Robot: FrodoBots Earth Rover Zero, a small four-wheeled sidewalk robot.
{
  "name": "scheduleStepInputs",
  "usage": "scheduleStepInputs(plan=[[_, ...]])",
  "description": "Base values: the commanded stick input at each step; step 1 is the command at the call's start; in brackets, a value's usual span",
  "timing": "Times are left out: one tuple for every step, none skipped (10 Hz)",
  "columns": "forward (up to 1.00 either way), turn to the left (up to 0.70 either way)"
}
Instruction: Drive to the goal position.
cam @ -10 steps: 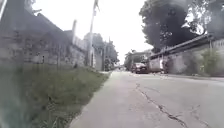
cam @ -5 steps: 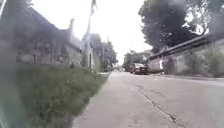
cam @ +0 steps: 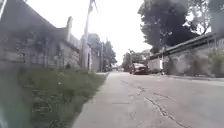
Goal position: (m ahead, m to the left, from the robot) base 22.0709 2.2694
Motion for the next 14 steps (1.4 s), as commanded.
scheduleStepInputs(plan=[[0.70, 0.00], [0.70, 0.00], [0.70, 0.00], [0.70, 0.00], [0.70, -0.06], [0.70, -0.22], [0.70, -0.35], [0.70, -0.35], [0.70, -0.35], [0.70, -0.35], [0.70, -0.33], [0.70, -0.27], [0.70, 0.00], [0.70, 0.00]])
